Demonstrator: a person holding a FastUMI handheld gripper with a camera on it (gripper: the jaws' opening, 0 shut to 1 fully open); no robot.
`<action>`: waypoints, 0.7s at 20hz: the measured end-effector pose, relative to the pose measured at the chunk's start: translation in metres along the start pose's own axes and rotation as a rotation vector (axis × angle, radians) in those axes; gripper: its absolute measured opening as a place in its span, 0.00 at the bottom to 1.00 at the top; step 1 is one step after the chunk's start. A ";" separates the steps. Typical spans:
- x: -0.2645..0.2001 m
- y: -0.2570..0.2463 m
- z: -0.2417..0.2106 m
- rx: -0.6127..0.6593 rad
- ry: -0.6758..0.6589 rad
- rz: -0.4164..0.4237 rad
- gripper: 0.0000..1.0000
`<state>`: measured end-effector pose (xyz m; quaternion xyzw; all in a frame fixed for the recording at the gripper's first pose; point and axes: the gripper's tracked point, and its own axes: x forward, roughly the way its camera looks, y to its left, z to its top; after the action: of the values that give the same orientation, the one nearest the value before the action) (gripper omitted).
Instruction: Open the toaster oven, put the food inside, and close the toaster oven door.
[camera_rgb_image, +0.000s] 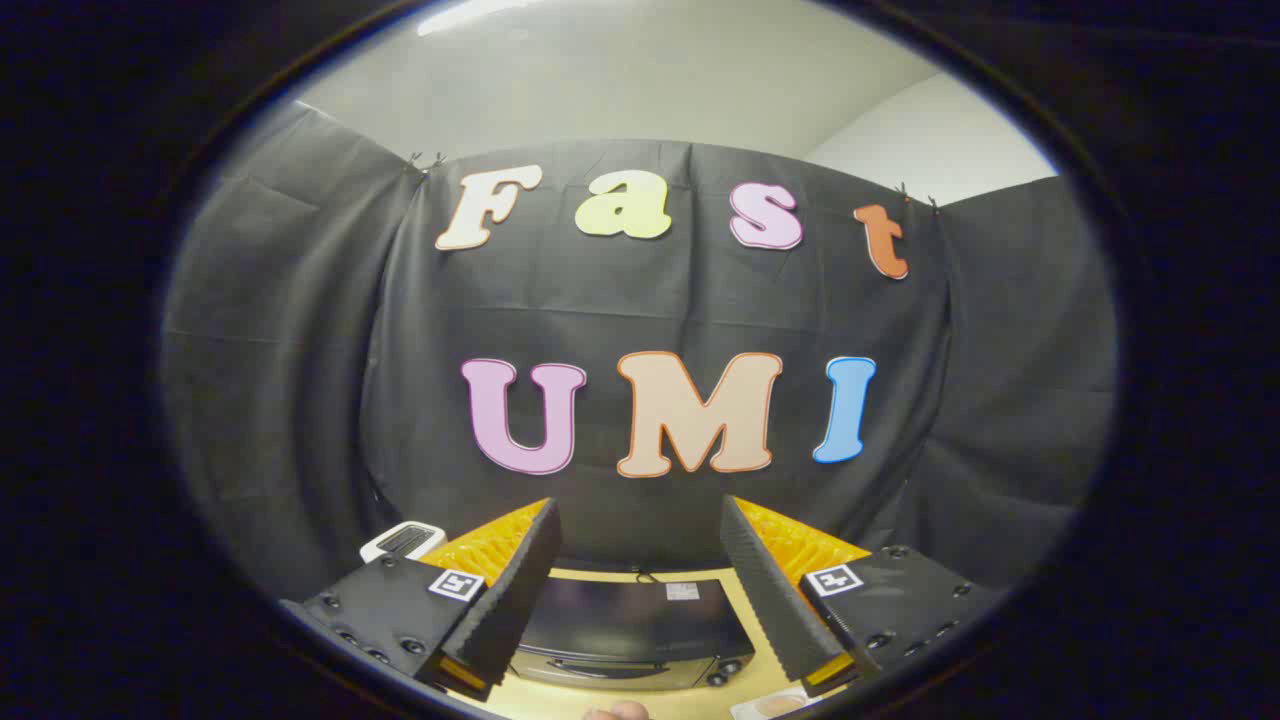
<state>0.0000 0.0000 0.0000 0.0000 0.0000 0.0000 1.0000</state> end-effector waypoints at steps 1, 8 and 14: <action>0.000 0.001 -0.002 -0.003 0.006 0.002 1.00; 0.006 -0.010 -0.011 -0.002 0.036 -0.018 1.00; 0.008 -0.019 -0.004 0.038 0.018 -0.028 1.00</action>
<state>0.0084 -0.0192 -0.0037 0.0192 0.0091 -0.0139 0.9997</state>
